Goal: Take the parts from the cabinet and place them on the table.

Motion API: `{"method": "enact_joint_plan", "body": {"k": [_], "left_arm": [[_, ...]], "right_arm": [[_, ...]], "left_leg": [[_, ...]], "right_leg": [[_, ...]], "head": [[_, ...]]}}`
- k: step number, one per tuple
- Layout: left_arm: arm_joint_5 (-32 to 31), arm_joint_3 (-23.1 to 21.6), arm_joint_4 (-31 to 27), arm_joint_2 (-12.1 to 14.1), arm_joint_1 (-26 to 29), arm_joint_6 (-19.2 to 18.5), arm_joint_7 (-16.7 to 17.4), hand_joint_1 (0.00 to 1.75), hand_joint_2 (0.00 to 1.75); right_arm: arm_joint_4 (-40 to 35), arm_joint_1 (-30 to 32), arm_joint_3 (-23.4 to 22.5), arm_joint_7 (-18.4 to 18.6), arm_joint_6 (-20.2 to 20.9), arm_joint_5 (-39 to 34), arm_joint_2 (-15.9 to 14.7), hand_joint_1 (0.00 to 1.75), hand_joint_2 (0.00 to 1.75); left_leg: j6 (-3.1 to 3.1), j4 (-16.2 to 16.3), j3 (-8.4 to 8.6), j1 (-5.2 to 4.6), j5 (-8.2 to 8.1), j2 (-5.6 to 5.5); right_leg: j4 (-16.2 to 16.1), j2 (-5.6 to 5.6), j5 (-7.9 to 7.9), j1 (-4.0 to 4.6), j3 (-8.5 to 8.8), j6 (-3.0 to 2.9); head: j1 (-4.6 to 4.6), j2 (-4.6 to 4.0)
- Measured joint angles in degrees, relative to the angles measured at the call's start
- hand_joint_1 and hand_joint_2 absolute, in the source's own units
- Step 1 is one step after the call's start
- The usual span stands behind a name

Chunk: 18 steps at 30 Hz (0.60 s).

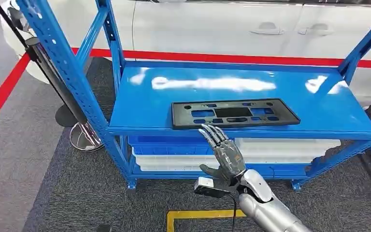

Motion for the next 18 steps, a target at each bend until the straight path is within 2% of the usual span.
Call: {"method": "enact_joint_plan", "body": {"k": [1, 3, 4, 5, 6, 7, 9, 10, 11, 12, 13, 14, 15, 16, 17, 18], "left_arm": [[0.0, 0.02, 0.0, -0.09, -0.02, -0.07, -0.02, 0.0, 0.0], [0.02, 0.09, 0.0, -0.12, -0.09, -0.09, -0.02, 0.0, 0.0], [0.02, 0.11, 0.0, -0.18, -0.01, -0.09, -0.02, 0.0, 0.0], [0.02, 0.13, 0.0, -0.27, 0.04, -0.09, -0.02, 0.0, 0.0], [0.02, 0.15, 0.0, -0.23, 0.01, -0.09, -0.04, 0.0, 0.0], [0.04, 0.15, 0.0, -0.23, -0.08, -0.09, -0.04, 0.0, 0.0], [0.04, 0.17, 0.0, -0.23, -0.15, -0.22, -0.04, 0.0, 0.0], [-0.04, 0.17, 0.0, -0.23, 0.01, -0.4, -0.04, 0.0, 0.0], [-0.2, 0.17, 0.0, -0.2, 0.17, -0.39, 0.04, 0.0, 0.0], [-0.33, 0.17, 0.0, -0.18, 0.3, -0.48, 0.13, 0.0, 0.0], [-0.42, 0.17, 0.0, -0.12, 0.3, -0.55, 0.18, 0.0, 0.0], [-0.7, 0.17, 0.0, 0.04, 0.23, -0.57, 0.2, 0.0, 0.0], [-0.79, 0.17, 0.0, 0.15, 0.16, -0.61, 0.2, 0.0, 0.0], [-0.83, 0.17, 0.0, 0.17, 0.06, -0.68, 0.31, 0.0, 0.0], [-0.87, 0.17, 0.0, 0.17, 0.06, -0.68, 0.37, 0.0, 0.0], [-0.87, 0.17, 0.0, 0.19, 0.22, -0.68, 0.44, 0.0, 0.0]], "right_arm": [[0.02, -0.18, 0.0, 0.07, 0.0, 0.0, 0.04, 0.0, 1.75], [0.0, -0.43, 0.0, 0.07, -0.04, 0.11, 0.11, 0.0, 1.75], [0.0, -0.44, 0.0, 0.07, -0.04, 0.11, 0.11, 0.0, 1.75], [-0.09, -0.41, 0.0, 0.07, -0.07, 0.13, 0.11, 0.0, 1.75], [-0.11, -0.42, 0.02, 0.07, -0.07, 0.13, 0.09, 0.0, 1.75], [-0.13, -0.54, 0.09, 0.07, -0.07, 0.15, 0.11, 0.0, 1.75], [-0.09, -0.56, 0.11, 0.13, -0.15, 0.28, -0.28, 0.0, 1.75], [-0.09, -0.52, 0.2, 0.35, -0.35, 0.55, -0.39, 0.0, 1.75], [-0.07, -0.54, 0.2, 0.63, -0.53, 0.77, -0.48, 0.0, 1.75], [-0.07, -0.59, 0.2, 0.96, -0.79, 0.98, -0.48, 0.0, 1.75], [-0.07, -0.73, 0.2, 1.29, -0.92, 1.25, -0.48, 0.0, 1.75], [-0.07, -0.94, 0.15, 1.49, -0.92, 1.4, -0.48, 0.0, 1.75], [-0.07, -1.23, 0.07, 1.72, -0.92, 1.64, -0.48, 0.0, 1.75], [-0.04, -1.53, 0.02, 1.86, -0.94, 1.71, -0.48, 0.0, 1.75], [0.0, -1.73, -0.02, 1.97, -0.94, 1.71, -0.5, 0.0, 1.75], [0.0, -1.87, -0.07, 1.97, -1.01, 1.75, -0.5, 0.0, 1.75]], "left_leg": [[-0.34, -0.11, -0.19, -0.2, 0.08, 0.07], [-1.14, -0.58, -0.3, 0.24, 0.37, 0.15], [-1.48, -1.03, -0.02, 0.25, 0.5, 0.26], [-1.82, -1.05, 0.2, -0.03, 0.45, 0.2], [-2.06, -0.19, -0.05, 0.02, -0.02, 0.39], [-2.26, 2.3, -1.31, -0.08, -2.01, 0.46], [-2.47, 10.54, -5.38, -0.07, -6.18, 0.51], [-2.63, 14.73, -7.48, -0.08, -7.58, 0.51], [-2.72, 16.36, -8.35, -0.08, -7.46, 0.57], [-2.81, 15.13, -7.81, -0.08, -5.98, 0.59], [-2.8, 11.48, -6.02, -0.08, -3.65, 0.61], [-2.75, 6.38, -3.42, -0.07, -1.08, 0.6], [-2.56, 1.69, -1.03, -0.07, 0.6, 0.46], [-2.03, 0.94, -0.76, -0.32, -0.84, 0.1], [-1.42, 0.84, -0.61, -0.28, -0.65, 0.18], [-1.16, 0.81, -0.61, -0.55, -0.73, 0.23]], "right_leg": [[-0.44, -0.26, -0.64, 0.23, 0.6, -0.34], [-1.12, 0.14, -0.57, 0.67, 0.41, -0.88], [-1.39, 0.2, -0.48, 0.74, 0.48, -1.1], [-3.05, 0.23, 0.36, 0.35, 1.24, -1.36], [-3.97, -0.35, 0.76, 0.04, 1.9, -0.89], [-4.29, -0.34, 0.77, 0.08, 2.08, -0.99], [-4.03, -0.54, 0.3, 0.27, 2.01, -1.35], [-3.86, -0.62, -0.05, 0.4, 2.01, -1.41], [-3.59, -0.59, -0.3, 0.45, 2.02, -1.48], [-3.24, -0.55, -0.52, 0.44, 2.09, -1.24], [-2.76, -0.53, -0.89, 0.39, 2.16, -1.09], [-2.17, -0.5, -1.39, 0.29, 2.24, -0.84], [-1.42, -0.5, -1.98, 0.25, 2.27, -0.52], [-0.67, -0.4, -2.54, 0.59, 2.0, -0.03], [-0.35, -0.07, -2.78, 0.65, 1.87, 0.18], [-0.48, -0.21, -2.73, 0.55, 1.93, 0.37]], "head": [[0.02, 0.0], [0.02, 0.0], [0.02, 0.0], [0.0, 0.0], [-0.02, 0.0], [-0.07, 0.0], [-0.05, 0.0], [-0.02, 0.0], [-0.02, 0.0], [-0.05, 0.0], [-0.02, 0.0], [-0.05, 0.0], [-0.05, 0.0], [-0.02, 0.0], [-0.02, 0.0], [-0.02, 0.0]]}}
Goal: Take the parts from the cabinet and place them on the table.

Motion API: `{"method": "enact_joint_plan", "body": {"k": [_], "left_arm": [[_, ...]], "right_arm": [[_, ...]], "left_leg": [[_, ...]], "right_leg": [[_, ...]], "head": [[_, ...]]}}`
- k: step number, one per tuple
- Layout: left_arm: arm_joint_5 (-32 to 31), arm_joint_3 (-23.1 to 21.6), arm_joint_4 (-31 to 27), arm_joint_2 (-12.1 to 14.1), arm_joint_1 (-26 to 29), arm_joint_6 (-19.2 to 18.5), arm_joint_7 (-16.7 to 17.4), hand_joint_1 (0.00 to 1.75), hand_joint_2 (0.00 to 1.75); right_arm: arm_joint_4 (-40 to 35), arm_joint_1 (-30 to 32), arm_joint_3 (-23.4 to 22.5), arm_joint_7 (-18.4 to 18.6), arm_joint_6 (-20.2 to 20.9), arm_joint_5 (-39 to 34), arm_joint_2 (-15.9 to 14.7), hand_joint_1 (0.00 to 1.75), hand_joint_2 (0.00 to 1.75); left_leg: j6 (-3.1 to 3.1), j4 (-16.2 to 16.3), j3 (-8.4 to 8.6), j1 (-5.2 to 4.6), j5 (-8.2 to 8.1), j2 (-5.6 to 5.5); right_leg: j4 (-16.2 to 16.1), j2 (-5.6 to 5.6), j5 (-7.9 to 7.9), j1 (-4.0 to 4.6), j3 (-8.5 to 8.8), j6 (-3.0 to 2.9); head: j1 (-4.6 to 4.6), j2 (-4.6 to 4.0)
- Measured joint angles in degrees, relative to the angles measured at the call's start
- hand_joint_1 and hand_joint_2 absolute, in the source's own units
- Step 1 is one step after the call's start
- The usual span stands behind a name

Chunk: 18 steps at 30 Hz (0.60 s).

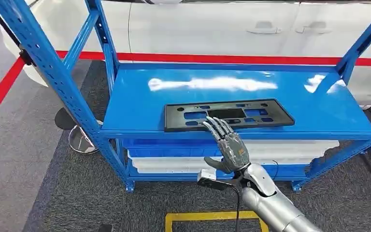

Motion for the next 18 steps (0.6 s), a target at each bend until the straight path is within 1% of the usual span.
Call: {"method": "enact_joint_plan", "body": {"k": [1, 2, 3, 4, 5, 6, 7, 8, 9, 10, 11, 12, 13, 14, 15, 16, 17, 18], "left_arm": [[-0.02, 0.02, 0.0, 0.02, 0.09, 0.0, 0.11, 0.0, 0.0], [-0.07, 0.02, 0.0, 0.07, 0.12, 0.0, 0.24, 0.0, 0.0], [-0.15, 0.02, 0.0, -0.04, 0.11, 0.0, 0.28, 0.0, 0.0], [-0.35, 0.02, 0.0, 0.0, -0.08, 0.04, 0.31, 0.0, 0.0], [-0.37, 0.02, 0.0, 0.0, -0.22, 0.07, 0.35, 0.0, 0.0], [-0.42, 0.02, 0.0, -0.02, -0.26, 0.07, 0.44, 0.0, 0.0], [-0.42, 0.02, 0.0, 0.0, -0.2, 0.07, 0.46, 0.0, 0.0], [-0.39, 0.04, 0.0, 0.0, -0.07, 0.07, 0.63, 0.0, 0.0], [-0.44, 0.04, 0.0, 0.02, 0.05, 0.07, 0.72, 0.0, 0.0], [-0.48, 0.04, 0.0, 0.02, 0.07, 0.02, 0.79, 0.0, 0.0], [-0.5, 0.04, 0.0, 0.0, 0.06, -0.04, 0.81, 0.0, 0.0], [-0.55, 0.04, 0.0, 0.0, 0.02, -0.09, 0.81, 0.0, 0.0], [-0.7, 0.04, 0.0, -0.04, 0.05, -0.24, 0.83, 0.0, 0.0], [-0.83, 0.04, 0.0, -0.13, -0.01, -0.37, 0.92, 0.0, 0.0], [-0.96, 0.04, 0.0, -0.13, -0.08, -0.37, 0.96, 0.0, 0.0], [-1.03, 0.04, 0.0, -0.11, -0.08, -0.37, 1.09, 0.0, 0.0], [-1.05, 0.04, 0.0, -0.09, -0.06, -0.35, 1.11, 0.0, 0.0], [-1.09, 0.02, 0.0, -0.09, -0.11, -0.33, 1.14, 0.0, 0.0]], "right_arm": [[0.02, 0.01, 0.0, 0.02, -0.04, 0.18, 0.0, 0.0, 1.75], [0.02, 0.02, 0.0, 0.19, -0.09, 0.37, 0.0, 0.0, 1.75], [0.02, 0.05, -0.02, 0.3, -0.15, 0.59, 0.04, 0.0, 1.75], [0.04, -0.1, -0.11, 0.39, -0.35, 0.85, 0.31, 0.0, 1.75], [0.11, -0.29, -0.15, 0.39, -0.52, 0.98, 0.33, 0.0, 1.75], [0.2, -0.28, -0.2, 0.48, -0.74, 1.03, 0.5, 0.0, 1.75], [0.33, -0.14, -0.26, 0.5, -0.85, 1.09, 0.55, 0.0, 1.75], [0.53, 0.03, -0.26, 0.5, -0.94, 1.2, 0.59, 0.0, 1.75], [0.65, 0.15, -0.26, 0.55, -0.96, 1.27, 0.59, 0.0, 1.75], [0.72, 0.16, -0.31, 0.59, -0.98, 1.31, 0.59, 0.0, 1.75], [0.72, 0.13, -0.37, 0.63, -0.98, 1.38, 0.59, 0.0, 1.75], [0.72, 0.09, -0.44, 0.7, -1.01, 1.44, 0.59, 0.0, 1.75], [0.74, 0.05, -0.48, 0.96, -1.03, 1.6, 0.63, 0.0, 1.75], [0.85, 0.06, -0.52, 1.09, -1.03, 1.62, 0.77, 0.0, 1.75], [0.83, -0.05, -0.52, 1.09, -1.09, 1.77, 0.83, 0.0, 1.75], [0.85, 0.04, -0.55, 1.16, -1.09, 1.79, 0.83, 0.0, 1.75], [0.9, 0.07, -0.55, 1.18, -1.09, 1.84, 0.83, 0.0, 1.75], [0.85, 0.05, -0.57, 1.18, -1.11, 1.9, 0.83, 0.0, 1.75]], "left_leg": [[0.38, -0.23, -0.27, 0.07, -0.07, 0.0], [0.75, -0.3, 0.54, 0.39, 0.03, -0.08], [0.86, -0.53, 0.77, 0.65, 0.07, -0.01], [1.14, -0.71, 1.23, 0.85, -0.03, -0.16], [1.27, -0.81, 1.41, 0.91, -0.13, -0.21], [1.4, -0.81, 1.55, 0.94, -0.36, -0.26], [1.36, -0.81, 1.73, 0.97, -0.69, -0.38], [1.28, -0.81, 2.05, 0.99, -1.01, -0.43], [1.17, -0.81, 2.51, 1.03, -1.36, -0.45], [1.0, -0.81, 3.09, 1.06, -1.79, -0.5], [0.79, -0.82, 3.83, 1.09, -2.24, -0.55], [0.58, -0.88, 4.41, 1.14, -2.61, -0.54], [0.25, -1.22, 4.91, 1.24, -3.16, -0.47], [-0.1, -1.56, 5.4, 1.19, -3.15, -0.42], [-0.58, -1.88, 5.08, 1.18, -3.17, -0.39], [-1.0, -1.51, 5.57, 0.89, -3.03, -0.16], [-1.32, -1.84, 6.05, 0.67, -2.95, 0.25], [-1.54, -1.66, 5.93, 0.72, -3.5, 0.43]], "right_leg": [[0.48, 0.15, 0.24, -0.21, 0.17, 0.38], [0.53, 0.58, 0.2, -0.24, 0.18, 0.55], [1.0, 0.73, -0.07, -0.22, 0.14, 0.66], [2.86, 0.85, -0.69, -0.38, -0.85, 1.09], [6.07, 0.94, -2.08, -0.69, -2.71, 1.39], [10.46, 0.94, -3.58, -1.07, -5.49, 1.72], [14.53, 0.94, -4.87, -1.42, -8.36, 1.99], [17.04, 0.92, -5.11, -1.69, -10.58, 2.18], [16.77, 0.92, -3.86, -1.86, -11.24, 2.27], [14.34, 0.91, -1.35, -1.97, -10.76, 2.23], [10.1, 0.89, 1.97, -1.97, -9.31, 2.07], [6.27, 0.81, 4.67, -1.94, -7.83, 1.83], [1.7, 0.13, 6.95, -1.62, -6.09, 1.49], [1.98, -0.23, 4.58, -0.76, -6.52, 1.23], [0.22, -0.17, 4.73, -0.48, -5.62, 0.27], [0.2, 0.01, 5.54, -0.48, -5.75, 0.2], [-0.16, 0.03, 5.15, -0.45, -5.33, -0.03], [-0.82, 0.17, 5.25, -0.79, -4.54, -0.22]], "head": [[-0.02, 0.0], [0.0, 0.0], [-0.04, 0.0], [0.02, 0.0], [0.0, 0.0], [0.0, 0.0], [0.02, 0.0], [0.0, 0.0], [0.0, 0.0], [0.02, 0.0], [0.0, 0.0], [0.02, 0.0], [0.0, 0.0], [0.02, 0.0], [0.04, 0.0], [0.0, 0.0], [0.0, 0.0], [0.0, 0.0]]}}
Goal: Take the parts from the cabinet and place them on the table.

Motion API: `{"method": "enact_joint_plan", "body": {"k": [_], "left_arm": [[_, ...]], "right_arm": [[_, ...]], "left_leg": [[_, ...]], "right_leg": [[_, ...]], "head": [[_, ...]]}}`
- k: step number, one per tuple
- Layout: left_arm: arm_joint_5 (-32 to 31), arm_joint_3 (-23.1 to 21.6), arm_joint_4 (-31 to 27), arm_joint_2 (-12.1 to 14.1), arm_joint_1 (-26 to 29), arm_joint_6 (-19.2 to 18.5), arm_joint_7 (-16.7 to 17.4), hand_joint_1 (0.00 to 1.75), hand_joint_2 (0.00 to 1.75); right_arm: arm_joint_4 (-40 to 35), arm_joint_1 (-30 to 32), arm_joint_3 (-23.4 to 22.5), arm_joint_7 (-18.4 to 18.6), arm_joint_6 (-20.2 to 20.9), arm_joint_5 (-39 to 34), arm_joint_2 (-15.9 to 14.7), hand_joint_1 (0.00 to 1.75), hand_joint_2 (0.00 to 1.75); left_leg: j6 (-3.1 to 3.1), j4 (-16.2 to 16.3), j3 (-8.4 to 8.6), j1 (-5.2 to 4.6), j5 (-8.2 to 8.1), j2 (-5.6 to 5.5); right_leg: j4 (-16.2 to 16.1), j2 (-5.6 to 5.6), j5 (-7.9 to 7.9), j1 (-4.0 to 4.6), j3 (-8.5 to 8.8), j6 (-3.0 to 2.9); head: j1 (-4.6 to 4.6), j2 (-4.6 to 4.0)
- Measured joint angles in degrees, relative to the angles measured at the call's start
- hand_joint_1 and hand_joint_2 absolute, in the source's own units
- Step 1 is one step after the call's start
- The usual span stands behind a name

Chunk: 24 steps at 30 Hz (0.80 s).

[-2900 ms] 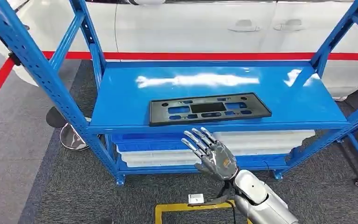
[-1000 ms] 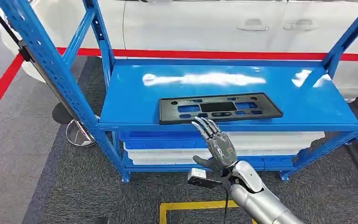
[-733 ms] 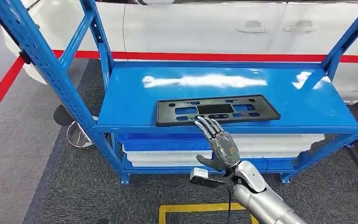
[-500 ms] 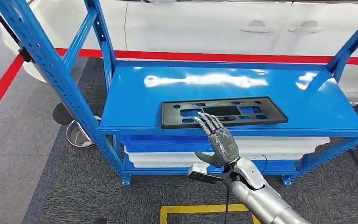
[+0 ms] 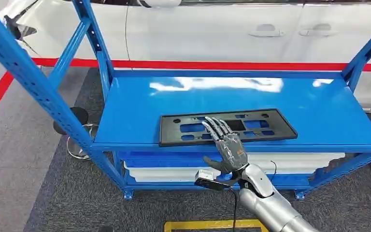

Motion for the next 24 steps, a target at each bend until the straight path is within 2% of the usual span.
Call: {"method": "enact_joint_plan", "body": {"k": [1, 2, 4, 5, 6, 7, 9, 10, 11, 12, 13, 14, 15, 16, 17, 18, 19, 20, 21, 22, 23, 24], "left_arm": [[-0.02, 0.02, 0.0, 0.04, -0.08, 0.02, -0.02, 0.0, 0.0], [-0.13, 0.02, 0.0, 0.04, -0.27, 0.07, 0.0, 0.0, 0.0], [-0.26, 0.0, 0.0, 0.04, -0.3, 0.09, 0.11, 0.0, 0.0], [-0.42, 0.0, 0.0, 0.04, -0.16, 0.09, 0.2, 0.0, 0.0], [-0.55, 0.0, 0.0, 0.04, 0.03, 0.09, 0.31, 0.0, 0.0], [-0.68, 0.0, 0.0, 0.04, 0.11, 0.11, 0.39, 0.0, 0.0], [-1.22, -0.04, 0.0, 0.07, 0.02, 0.13, 0.55, 0.0, 0.0], [-1.34, -0.09, 0.0, 0.11, 0.0, 0.13, 0.63, 0.0, 0.0], [-1.42, -0.09, 0.0, 0.22, -0.12, 0.15, 0.78, 0.0, 0.0], [-1.62, -0.13, 0.0, 0.22, -0.23, 0.17, 0.87, 0.0, 0.0], [-1.88, -0.24, 0.0, 0.2, -0.2, 0.2, 0.94, 0.0, 0.0], [-1.99, -0.26, 0.0, 0.22, -0.08, 0.2, 1.03, 0.0, 0.0], [-2.19, -0.29, 0.0, 0.15, -0.06, 0.24, 1.03, 0.0, 0.0], [-2.38, -0.37, 0.0, -0.09, -0.17, 0.22, 1.05, 0.0, 0.0], [-2.43, -0.44, 0.0, -0.04, -0.52, 0.22, 1.03, 0.0, 0.0], [-2.62, -0.53, 0.0, -0.09, -0.7, 0.06, 1.03, 0.0, 0.0], [-3.02, -0.59, 0.0, -0.18, -0.71, -0.07, 1.11, 0.0, 0.0], [-3.13, -0.61, 0.0, -0.17, -0.67, -0.11, 1.18, 0.0, 0.0], [-3.24, -0.61, 0.0, -0.17, -0.58, -0.15, 1.25, 0.0, 0.0], [-3.39, -0.64, 0.0, -0.17, -0.57, -0.15, 1.27, 0.0, 0.0], [-3.52, -0.64, 0.0, -0.17, -0.61, -0.2, 1.29, 0.0, 0.0], [-3.56, -0.66, 0.0, -0.22, -0.67, -0.26, 1.29, 0.0, 0.0]], "right_arm": [[0.0, -0.06, -0.02, 0.02, 0.02, 0.09, 0.0, 0.0, 1.75], [0.04, -0.24, -0.07, 0.15, 0.02, 0.17, -0.31, 0.0, 1.75], [0.17, -0.3, -0.07, 0.61, -0.02, 0.5, -0.72, 0.0, 1.75], [0.33, -0.31, -0.07, 0.92, -0.09, 0.99, -0.77, 0.0, 1.75], [0.44, -0.31, -0.09, 1.31, -0.13, 1.56, -0.77, 0.0, 1.75], [0.57, -0.32, -0.22, 1.7, -0.15, 2.39, -0.76, 0.0, 1.75], [0.94, -0.81, -1.05, 2.57, -0.2, 4.04, -0.77, 0.0, 1.75], [1.16, -1.27, -1.42, 2.99, -0.22, 4.55, -0.77, 0.0, 1.75], [1.61, -1.96, -1.68, 3.45, -0.28, 5.28, -0.77, 0.0, 1.75], [1.92, -2.44, -1.95, 3.69, -0.33, 5.95, -0.77, 0.0, 1.75], [2.36, -2.8, -2.47, 4.15, -0.39, 6.95, -0.74, 0.0, 1.75], [2.73, -3.04, -3.0, 4.37, -0.41, 7.87, -0.77, 0.0, 1.75], [3.08, -3.47, -3.46, 4.55, -0.44, 8.7, -0.74, 0.0, 1.75], [3.43, -3.56, -4.04, 4.74, -0.5, 9.42, -0.61, 0.0, 1.75], [3.8, -4.03, -4.55, 4.96, -0.52, 9.95, -0.41, 0.0, 1.75], [4.44, -4.43, -5.25, 5.51, -0.55, 11.41, -0.31, 0.0, 1.75], [4.96, -4.57, -6.03, 6.28, -0.55, 13.43, 0.04, 0.0, 1.75], [5.29, -4.55, -6.78, 7.15, -0.55, 15.2, 0.26, 0.0, 1.75], [5.71, -4.55, -7.5, 7.56, -0.55, 16.59, 0.5, 0.0, 1.75], [6.03, -4.55, -8.11, 7.69, -0.55, 17.14, 0.63, 0.0, 1.75], [6.45, -4.65, -8.96, 7.76, -0.57, 17.9, 0.81, 0.0, 1.75], [6.67, -4.83, -9.55, 7.91, -0.57, 18.56, 0.87, 0.0, 1.75]], "left_leg": [[-0.04, 1.51, -0.18, 0.12, -0.55, 0.05], [0.01, 4.58, -1.9, 0.07, -1.79, 0.13], [0.11, 13.07, -7.22, 0.01, -5.97, 0.13], [0.05, 16.19, -9.51, -0.08, -7.09, 0.13], [0.03, 16.87, -10.59, -0.16, -6.67, 0.13], [0.25, 15.19, -10.52, -0.25, -4.95, 0.13], [0.86, 6.45, -7.59, -0.57, 1.46, 0.05], [1.4, 2.1, -6.13, -0.84, 4.45, -0.23], [1.85, 0.89, -6.44, -0.89, 3.61, -0.37], [1.87, 0.85, -6.46, -1.01, 2.51, -0.3], [2.14, 0.68, -6.29, -1.13, 4.39, -0.28], [2.44, 0.67, -6.29, -1.2, 4.5, -0.28], [2.84, -0.04, -5.79, -0.67, 4.97, -0.19], [2.98, -0.35, -5.52, -0.34, 5.33, -0.04], [3.21, -0.51, -5.5, -0.19, 5.5, -0.17], [3.26, -0.52, -5.54, -0.17, 5.55, -0.2], [3.26, -0.52, -5.55, -0.14, 5.53, -0.2], [3.21, -0.52, -5.55, -0.11, 5.47, -0.19], [3.12, -0.49, -5.54, 0.01, 5.4, -0.19], [2.99, -0.49, -5.46, 0.08, 5.32, -0.24], [2.82, -0.48, -5.33, 0.22, 5.21, -0.29], [2.62, -0.48, -5.1, 0.39, 5.07, -0.36]], "right_leg": [[-0.52, -0.22, -0.09, 0.03, 0.7, -0.17], [-0.64, -0.28, -0.37, 0.14, 1.0, -0.68], [-0.6, -0.37, -0.77, 0.6, 1.2, -1.27], [-0.56, -0.37, -0.97, 0.88, 1.31, -1.56], [-0.5, -0.29, -1.13, 1.09, 1.44, -1.71], [-0.43, -0.13, -1.36, 1.27, 1.73, -1.74], [-0.17, 0.11, -1.87, 1.51, 2.41, -1.65], [-0.02, 0.12, -2.12, 1.47, 2.43, -1.61], [0.62, 0.25, -2.28, 1.66, 2.42, -1.37], [0.57, 0.43, -2.29, 1.58, 2.02, -1.08], [0.59, 0.48, -2.48, 1.52, 1.95, -0.72], [0.44, 0.47, -2.47, 1.46, 2.12, -0.48], [0.52, 0.5, -2.51, 1.99, 2.22, -0.14], [0.73, 0.64, -2.95, 1.64, 2.12, 0.03], [2.91, 0.79, -4.59, 1.39, 1.22, 0.65], [6.43, 0.84, -6.55, 0.92, -0.44, 1.0], [11.66, 0.83, -8.82, 0.37, -2.87, 1.41], [15.97, 0.82, -10.16, -0.11, -5.12, 1.79], [18.09, 0.81, -10.17, -0.53, -6.45, 2.14], [17.28, 0.78, -8.84, -0.86, -6.3, 2.44], [14.15, 0.78, -6.52, -1.15, -5.01, 2.64], [9.39, 0.69, -3.72, -1.35, -2.75, 2.8]], "head": [[0.02, 0.0], [0.0, 0.0], [0.0, 0.0], [0.0, 0.0], [0.0, 0.0], [0.0, 0.0], [0.02, 0.0], [0.0, 0.0], [0.02, 0.0], [0.0, 0.0], [0.0, 0.0], [0.02, 0.0], [0.0, 0.0], [0.02, 0.0], [0.04, 0.0], [0.02, 0.0], [0.02, 0.0], [0.02, 0.0], [0.02, 0.0], [0.02, 0.0], [0.02, 0.0], [0.02, 0.0]]}}
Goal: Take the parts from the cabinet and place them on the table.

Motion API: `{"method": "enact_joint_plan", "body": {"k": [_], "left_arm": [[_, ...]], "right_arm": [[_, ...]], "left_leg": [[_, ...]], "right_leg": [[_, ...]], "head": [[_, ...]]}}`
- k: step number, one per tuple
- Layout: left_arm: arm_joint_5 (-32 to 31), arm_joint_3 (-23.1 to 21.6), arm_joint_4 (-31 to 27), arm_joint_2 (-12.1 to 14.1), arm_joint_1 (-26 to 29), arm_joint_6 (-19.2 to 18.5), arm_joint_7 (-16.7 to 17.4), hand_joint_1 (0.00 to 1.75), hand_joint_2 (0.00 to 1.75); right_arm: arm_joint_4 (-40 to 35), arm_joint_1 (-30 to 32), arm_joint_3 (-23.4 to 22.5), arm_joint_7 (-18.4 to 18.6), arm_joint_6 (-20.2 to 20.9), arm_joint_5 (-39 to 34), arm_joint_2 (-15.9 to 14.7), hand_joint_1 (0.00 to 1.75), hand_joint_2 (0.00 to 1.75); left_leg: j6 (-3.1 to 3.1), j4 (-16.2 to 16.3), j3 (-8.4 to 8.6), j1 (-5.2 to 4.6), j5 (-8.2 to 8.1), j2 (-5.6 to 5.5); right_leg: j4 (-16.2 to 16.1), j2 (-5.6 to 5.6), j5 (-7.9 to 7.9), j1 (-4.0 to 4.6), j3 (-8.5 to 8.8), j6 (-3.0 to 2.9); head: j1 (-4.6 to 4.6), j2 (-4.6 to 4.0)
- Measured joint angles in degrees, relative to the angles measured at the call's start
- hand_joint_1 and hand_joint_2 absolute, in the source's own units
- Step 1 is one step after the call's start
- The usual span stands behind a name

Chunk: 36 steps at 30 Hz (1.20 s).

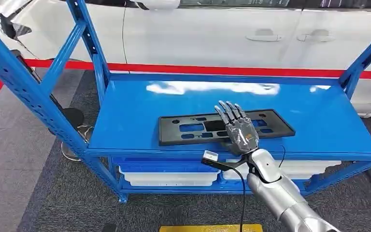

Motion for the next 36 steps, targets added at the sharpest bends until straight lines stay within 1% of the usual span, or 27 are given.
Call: {"method": "enact_joint_plan", "body": {"k": [1, 2, 3, 6, 7, 8, 9, 11, 12, 13, 14, 16, 17, 18, 20, 22, 23, 26, 27, 28, 29, 30, 31, 32, 33, 35, 36], "left_arm": [[-0.09, 0.0, 0.0, 0.0, -0.05, -0.04, -0.02, 0.0, 0.0], [-0.22, 0.0, 0.0, 0.0, -0.05, -0.07, -0.02, 0.0, 0.0], [-0.28, -0.02, 0.0, -0.02, -0.19, -0.04, -0.02, 0.0, 0.0], [-0.57, -0.02, 0.0, -0.02, -0.18, -0.02, 0.11, 0.0, 0.0], [-0.59, -0.02, 0.0, 0.0, -0.18, -0.02, 0.22, 0.0, 0.0], [-0.66, -0.02, 0.0, 0.0, -0.2, -0.02, 0.26, 0.0, 0.0], [-0.7, -0.02, 0.0, 0.0, -0.28, -0.04, 0.31, 0.0, 0.0], [-0.81, -0.02, 0.0, 0.0, -0.3, -0.07, 0.46, 0.0, 0.0], [-0.83, -0.02, 0.0, 0.0, -0.21, -0.09, 0.55, 0.0, 0.0], [-0.85, -0.02, 0.0, 0.0, -0.13, -0.13, 0.61, 0.0, 0.0], [-0.94, -0.02, 0.0, 0.0, -0.12, -0.13, 0.63, 0.0, 0.0], [-1.25, -0.02, 0.0, 0.02, -0.26, -0.17, 0.63, 0.0, 0.0], [-1.36, -0.02, 0.0, 0.11, -0.29, -0.24, 0.63, 0.0, 0.0], [-1.44, -0.04, 0.0, 0.09, -0.47, -0.31, 0.61, 0.0, 0.0], [-1.49, -0.07, 0.0, 0.09, -0.41, -0.33, 0.61, 0.0, 0.0], [-1.53, -0.09, 0.0, -0.11, -0.4, -0.37, 0.63, 0.0, 0.0], [-1.57, -0.11, 0.0, -0.11, -0.51, -0.41, 0.61, 0.0, 0.0], [-1.79, -0.22, 0.0, -0.11, -0.67, -0.72, 0.63, 0.0, 0.0], [-1.77, -0.22, 0.0, -0.11, -0.6, -0.9, 0.7, 0.0, 0.0], [-1.77, -0.22, 0.0, -0.09, -0.51, -0.96, 0.74, 0.0, 0.0], [-1.77, -0.22, 0.0, -0.09, -0.47, -1.01, 0.74, 0.0, 0.0], [-1.77, -0.22, 0.0, -0.09, -0.48, -1.03, 0.74, 0.0, 0.0], [-1.79, -0.24, 0.0, -0.11, -0.55, -1.09, 0.74, 0.0, 0.0], [-1.79, -0.28, 0.0, -0.15, -0.58, -1.09, 0.74, 0.0, 0.0], [-1.79, -0.33, 0.0, -0.15, -0.62, -1.09, 0.74, 0.0, 0.0], [-1.81, -0.35, 0.0, -0.13, -0.56, -1.09, 0.77, 0.0, 0.0], [-1.81, -0.35, 0.0, -0.13, -0.56, -1.09, 0.76, 0.0, 0.0]], "right_arm": [[0.24, -0.31, -0.76, 0.17, 0.0, 0.65, 0.15, 0.0, 1.75], [0.7, -0.78, -1.55, 0.46, 0.0, 1.4, 0.42, 0.0, 1.75], [1.07, -1.32, -1.9, 0.57, -0.02, 1.75, 0.63, 0.0, 1.75], [2.65, -1.67, -2.99, 1.18, -0.02, 3.12, 0.87, 0.0, 1.75], [3.02, -1.7, -3.21, 1.31, -0.04, 3.32, 0.87, 0.0, 1.75], [3.41, -1.99, -3.28, 1.53, -0.07, 3.43, 0.87, 0.0, 1.75], [3.98, -2.36, -3.3, 1.73, -0.07, 3.6, 0.87, 0.0, 1.75], [5.37, -2.49, -3.36, 2.27, -0.04, 4.08, 0.68, 0.0, 1.75], [5.82, -2.48, -3.36, 2.38, -0.04, 4.22, 0.68, 0.0, 1.75], [6.41, -2.48, -3.36, 2.67, -0.04, 4.28, 0.68, 0.0, 1.75], [6.86, -2.52, -3.36, 2.75, -0.04, 4.32, 0.68, 0.0, 1.75], [7.91, -2.81, -3.36, 3.25, -0.07, 4.72, 0.68, 0.0, 1.75], [8.43, -3.01, -3.36, 3.65, -0.04, 5.0, 0.68, 0.0, 1.75], [9.03, -3.31, -3.36, 3.93, -0.07, 5.37, 0.68, 0.0, 1.75], [9.84, -3.62, -3.36, 4.22, -0.04, 5.66, 0.68, 0.0, 1.75], [10.54, -3.72, -3.36, 4.63, -0.04, 6.03, 0.72, 0.0, 1.75], [10.86, -3.78, -3.36, 4.74, -0.07, 6.18, 1.14, 0.0, 1.75], [12.61, -4.11, -3.38, 5.77, 0.11, 6.73, 2.56, 0.0, 1.75], [13.33, -3.9, -3.38, 5.81, 0.26, 6.88, 3.11, 0.0, 1.75], [13.97, -3.75, -3.36, 5.83, 0.42, 6.99, 3.61, 0.0, 1.75], [14.21, -3.9, -3.36, 5.86, 0.5, 7.03, 4.02, 0.0, 1.75], [14.32, -4.18, -3.38, 5.88, 0.66, 7.06, 4.28, 0.49, 1.75], [14.58, -4.36, -3.38, 5.9, 0.7, 7.06, 4.63, 1.31, 1.75], [14.8, -4.48, -3.38, 5.94, 0.92, 7.06, 4.85, 1.31, 1.75], [15.12, -4.63, -3.38, 5.97, 1.24, 7.06, 5.09, 1.29, 1.75], [15.67, -4.75, -3.38, 6.27, 1.92, 7.08, 5.51, 1.5, 1.75], [15.98, -4.79, -3.36, 6.49, 2.3, 7.19, 5.51, 1.48, 1.75]], "left_leg": [[-0.32, 0.0, 0.25, 0.14, -0.19, 0.0], [-0.81, -0.04, 0.12, 0.0, -0.31, 0.04], [-1.21, 0.15, 0.02, -0.12, -0.37, 0.11], [-2.34, -0.38, 0.19, -0.09, -0.33, 0.41], [-2.8, 0.09, 0.07, 0.01, -0.81, 0.34], [-2.81, 1.66, -0.44, 0.0, -1.95, 0.42], [-2.7, 5.03, -2.01, -0.09, -4.04, 0.48], [-2.57, 14.68, -6.79, -0.22, -8.44, 0.5], [-2.52, 17.88, -8.51, -0.28, -9.14, 0.5], [-2.36, 18.2, -8.86, -0.3, -8.44, 0.5], [-2.17, 15.84, -7.88, -0.36, -6.42, 0.49], [-1.48, 5.88, -3.17, -0.58, -1.04, 0.38], [-0.99, 2.27, -1.65, -0.73, -0.26, -0.03], [-1.02, 1.75, -1.33, -0.83, -0.66, -0.03], [-0.72, 1.73, -1.45, -1.02, -0.57, 0.0], [0.07, 0.96, -1.03, -0.64, -0.04, 0.16], [0.27, 0.68, -0.91, -0.56, 0.12, 0.13], [0.49, 0.61, -0.95, -0.51, 0.2, 0.24], [0.47, 0.63, -0.96, -0.51, 0.17, 0.25], [0.45, 0.64, -0.92, -0.51, 0.14, 0.24], [0.37, 0.65, -0.82, -0.51, 0.08, 0.25], [0.25, 0.65, -0.61, -0.51, -0.01, 0.29], [0.09, 0.64, -0.35, -0.48, -0.12, 0.32], [-0.07, 0.59, -0.24, -0.47, -0.21, 0.31], [-0.41, 0.56, -0.41, -0.74, -0.28, 0.33], [-1.12, 0.42, -0.47, -0.68, -0.16, 0.42], [-1.46, 0.16, -0.3, -0.58, -0.07, 0.52]], "right_leg": [[-5.55, -0.38, 2.77, -0.11, 2.63, 0.07], [-8.65, -1.18, 2.87, 0.06, 4.21, 0.07], [-9.71, -1.17, 2.5, 0.77, 4.38, -0.4], [-9.57, -0.83, 2.12, 0.95, 4.11, -1.42], [-10.24, -0.77, 2.45, 0.48, 4.49, -2.09], [-10.32, -1.03, 2.42, 0.68, 4.66, -2.44], [-10.31, -1.02, 2.29, 0.84, 4.66, -2.96], [-10.24, -1.03, 2.1, 1.39, 4.72, -3.43], [-10.13, -1.0, 2.03, 1.68, 4.71, -3.54], [-10.01, -0.94, 1.94, 1.86, 4.76, -3.66], [-9.87, -0.81, 1.8, 1.97, 4.84, -3.76], [-9.37, -0.55, 1.36, 2.13, 5.09, -3.61], [-9.04, -0.56, 1.11, 2.02, 5.0, -3.44], [-8.48, -0.17, 0.81, 2.44, 4.72, -3.01], [-8.56, -0.24, 0.89, 2.29, 4.68, -2.61], [-8.62, -0.21, 0.76, 2.23, 4.64, -2.02], [-7.75, -0.12, -0.03, 1.94, 4.48, -1.69], [3.68, 0.13, -5.74, 1.23, -0.9, -0.74], [7.17, 0.12, -6.65, 1.06, -2.74, -0.52], [8.01, 0.12, -6.02, 0.82, -3.4, -0.38], [6.31, 0.11, -4.35, 0.66, -2.77, -0.35], [2.23, 0.1, -1.71, 0.64, -0.86, -0.43], [-3.16, 0.03, 1.06, 0.65, 1.79, -0.63], [-7.88, -0.46, 2.54, 0.76, 3.96, -0.97], [-9.08, -0.66, 1.45, 1.34, 4.66, -1.3], [-9.23, -0.37, 1.62, 1.5, 4.4, -1.69], [-9.25, -0.25, 1.59, 1.64, 4.42, -2.0]], "head": [[0.0, 0.0], [0.02, 0.0], [0.0, 0.0], [-0.02, 0.0], [-0.04, 0.0], [0.0, 0.0], [-0.04, 0.0], [0.0, 0.0], [-0.02, 0.0], [0.0, 0.0], [-0.02, 0.0], [0.0, 0.0], [-0.02, 0.0], [-0.02, 0.0], [0.0, 0.0], [-0.02, 0.0], [0.02, 0.0], [0.0, 0.0], [0.0, 0.0], [0.0, 0.0], [0.0, 0.0], [0.0, 0.0], [0.0, 0.0], [0.0, 0.0], [0.0, 0.0], [0.0, 0.0], [-0.02, 0.0]]}}
